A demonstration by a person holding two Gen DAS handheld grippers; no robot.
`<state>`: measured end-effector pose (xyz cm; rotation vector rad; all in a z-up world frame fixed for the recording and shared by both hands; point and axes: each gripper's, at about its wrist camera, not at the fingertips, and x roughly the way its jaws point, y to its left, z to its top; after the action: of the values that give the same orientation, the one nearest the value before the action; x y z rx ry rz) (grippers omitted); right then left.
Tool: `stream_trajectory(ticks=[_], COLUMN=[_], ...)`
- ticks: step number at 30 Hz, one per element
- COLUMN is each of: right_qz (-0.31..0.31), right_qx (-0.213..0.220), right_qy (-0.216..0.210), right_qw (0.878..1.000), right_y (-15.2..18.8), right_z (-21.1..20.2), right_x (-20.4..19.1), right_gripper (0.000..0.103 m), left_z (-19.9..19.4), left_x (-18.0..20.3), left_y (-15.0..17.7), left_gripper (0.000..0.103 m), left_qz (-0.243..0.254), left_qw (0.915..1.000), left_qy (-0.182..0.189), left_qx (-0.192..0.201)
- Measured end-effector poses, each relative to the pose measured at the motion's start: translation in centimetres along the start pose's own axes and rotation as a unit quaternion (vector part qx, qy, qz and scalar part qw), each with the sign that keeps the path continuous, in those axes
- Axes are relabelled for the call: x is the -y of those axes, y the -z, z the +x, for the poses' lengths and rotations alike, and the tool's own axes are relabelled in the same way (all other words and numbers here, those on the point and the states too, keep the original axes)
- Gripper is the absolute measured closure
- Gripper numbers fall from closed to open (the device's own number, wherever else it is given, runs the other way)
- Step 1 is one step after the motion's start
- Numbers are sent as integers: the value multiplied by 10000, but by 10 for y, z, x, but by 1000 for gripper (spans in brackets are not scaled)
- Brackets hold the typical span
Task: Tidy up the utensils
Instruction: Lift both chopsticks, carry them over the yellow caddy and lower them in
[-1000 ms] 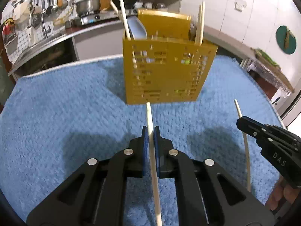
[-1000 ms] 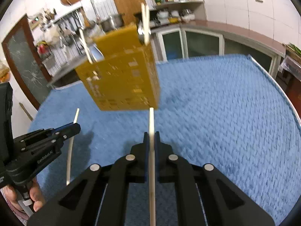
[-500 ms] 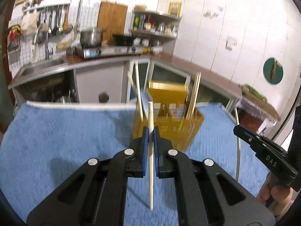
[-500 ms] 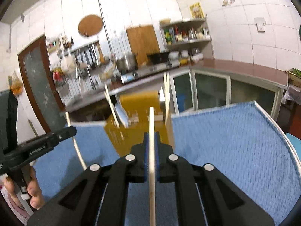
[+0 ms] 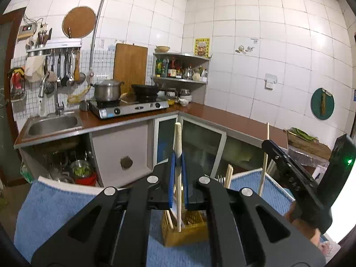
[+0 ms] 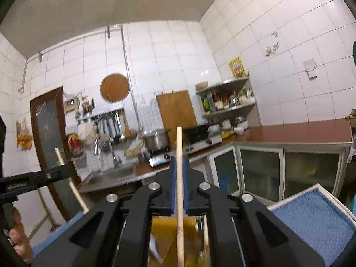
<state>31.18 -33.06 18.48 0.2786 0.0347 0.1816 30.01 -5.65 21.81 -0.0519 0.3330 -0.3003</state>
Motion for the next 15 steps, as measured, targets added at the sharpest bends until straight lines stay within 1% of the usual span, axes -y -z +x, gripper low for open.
stream_trajectory(ticks=[3, 5, 7, 9, 11, 13, 15], right_qz=[55, 132, 156, 141, 41, -60, -90], right_qx=[332, 588, 696, 696, 649, 498, 293], right_qy=[24, 88, 120, 159, 191, 184, 147], right_qw=[9994, 9981, 9974, 9973, 9977, 9986, 9994], right_y=[-2, -3, -1, 4, 15, 28, 41], right_z=[15, 22, 29, 37, 41, 45, 48], right_x=[-1, 3, 4, 5, 5, 6, 9], right_gripper=[97, 97, 97, 97, 97, 97, 97], left_z=[14, 20, 30, 39, 52, 67, 75], left_x=[3, 5, 6, 5, 0, -3, -4], left_y=[-10, -9, -5, 1, 10, 23, 35], left_gripper=[98, 98, 98, 98, 98, 98, 98], left_qz=[83, 145, 208, 183, 90, 21, 69], left_qw=[9999, 9999, 9997, 9997, 9994, 9987, 9983], left_qy=[-20, -65, -92, -78, -39, -11, -48], left_qx=[-54, -54, -78, -156, -336, -515, -574])
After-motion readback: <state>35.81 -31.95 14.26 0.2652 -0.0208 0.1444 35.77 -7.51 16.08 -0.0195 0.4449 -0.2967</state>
